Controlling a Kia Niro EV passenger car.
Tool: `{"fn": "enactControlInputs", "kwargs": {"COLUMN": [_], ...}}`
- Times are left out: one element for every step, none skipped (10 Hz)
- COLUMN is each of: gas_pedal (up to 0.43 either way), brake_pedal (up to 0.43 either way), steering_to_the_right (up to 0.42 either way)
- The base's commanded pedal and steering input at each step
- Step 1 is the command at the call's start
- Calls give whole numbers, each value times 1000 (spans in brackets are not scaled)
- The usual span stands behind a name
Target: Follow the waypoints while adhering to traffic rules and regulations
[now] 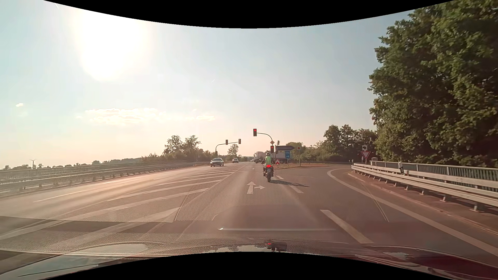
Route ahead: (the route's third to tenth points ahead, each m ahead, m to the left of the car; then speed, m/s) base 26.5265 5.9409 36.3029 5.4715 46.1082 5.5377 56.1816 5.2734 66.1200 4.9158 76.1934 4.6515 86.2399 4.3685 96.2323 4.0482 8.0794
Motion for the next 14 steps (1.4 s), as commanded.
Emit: {"fn": "enactControlInputs", "kwargs": {"gas_pedal": [0, 0, 0, 0, 0, 0, 0, 0, 0, 0, 0, 0, 0, 0], "brake_pedal": [43, 43, 43, 30, 18, 18, 18, 12, 12, 12, 12, 12, 18, 12], "steering_to_the_right": [-1, -3, -3, -3, -3, -3, -3, -3, -3, -4, -4, -4, -5, -9]}}
